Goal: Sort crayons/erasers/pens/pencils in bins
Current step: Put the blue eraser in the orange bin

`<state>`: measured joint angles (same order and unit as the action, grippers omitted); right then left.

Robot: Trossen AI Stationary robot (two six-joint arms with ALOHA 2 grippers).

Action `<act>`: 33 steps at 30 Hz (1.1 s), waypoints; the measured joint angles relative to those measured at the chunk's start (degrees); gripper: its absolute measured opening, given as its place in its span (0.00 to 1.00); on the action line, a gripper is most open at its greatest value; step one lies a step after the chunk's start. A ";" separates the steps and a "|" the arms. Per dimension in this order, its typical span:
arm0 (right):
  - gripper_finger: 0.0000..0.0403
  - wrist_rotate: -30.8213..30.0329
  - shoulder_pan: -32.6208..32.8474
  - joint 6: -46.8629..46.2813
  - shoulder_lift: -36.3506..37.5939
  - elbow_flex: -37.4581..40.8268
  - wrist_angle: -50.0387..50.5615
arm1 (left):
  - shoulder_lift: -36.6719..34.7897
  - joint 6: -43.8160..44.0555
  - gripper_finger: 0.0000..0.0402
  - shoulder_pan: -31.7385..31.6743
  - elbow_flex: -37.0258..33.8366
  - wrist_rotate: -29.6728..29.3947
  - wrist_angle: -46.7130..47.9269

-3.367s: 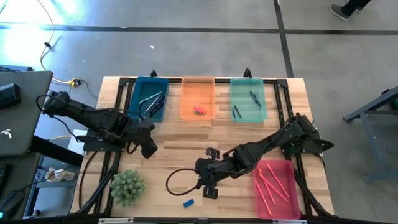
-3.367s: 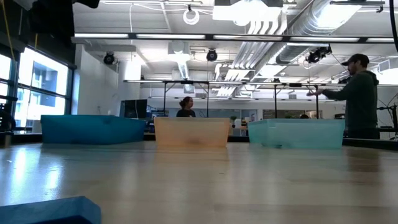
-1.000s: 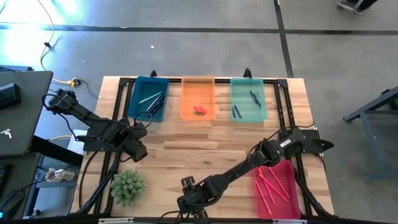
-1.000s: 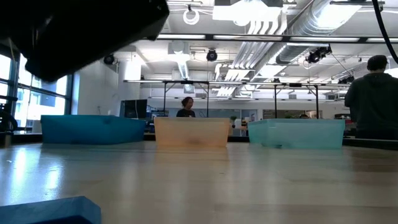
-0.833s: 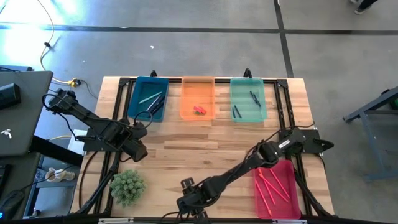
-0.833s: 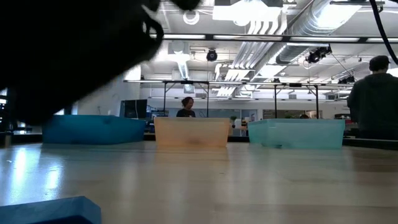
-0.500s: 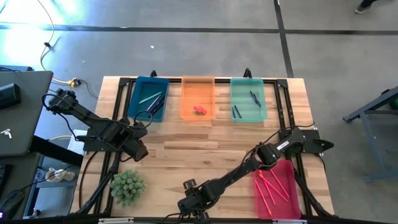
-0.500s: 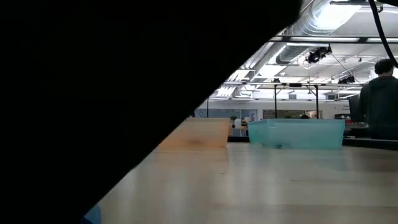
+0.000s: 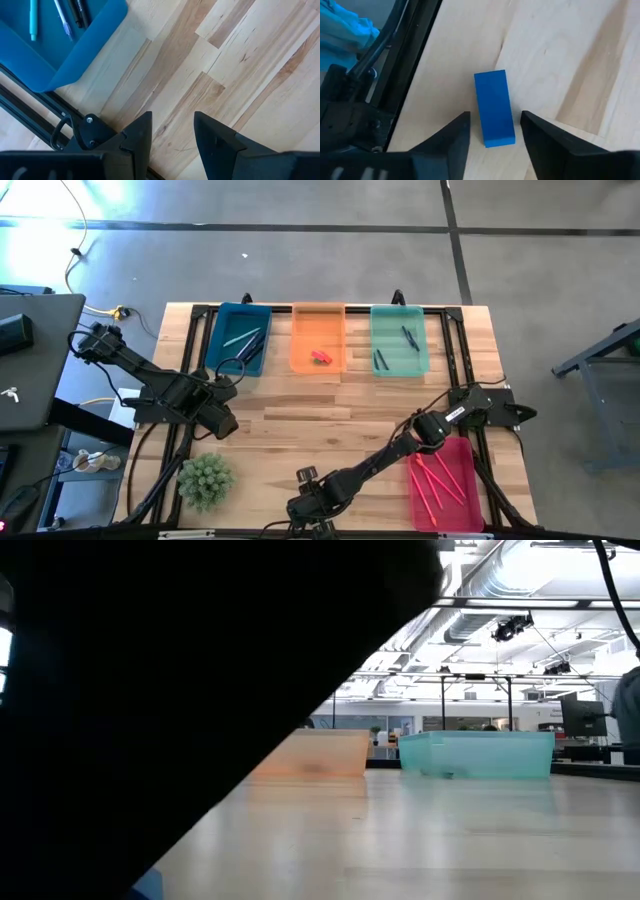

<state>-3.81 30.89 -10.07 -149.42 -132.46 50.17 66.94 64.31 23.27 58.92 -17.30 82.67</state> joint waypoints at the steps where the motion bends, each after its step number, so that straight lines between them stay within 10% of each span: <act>1: 0.40 -0.13 0.00 0.00 -0.02 0.00 0.06 | 0.00 0.00 0.33 0.00 0.00 0.00 0.00; 14: 0.20 1.87 -0.17 -0.42 -0.09 0.11 1.09 | -0.68 -3.02 0.33 0.00 0.00 7.99 0.03; 33: 0.19 3.10 -1.33 -3.21 1.30 0.44 2.39 | -13.36 -3.12 0.33 0.09 0.00 9.09 -0.18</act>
<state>-0.71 29.57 -13.28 -148.12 -132.03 52.56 53.58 61.19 23.35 58.92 -8.21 82.49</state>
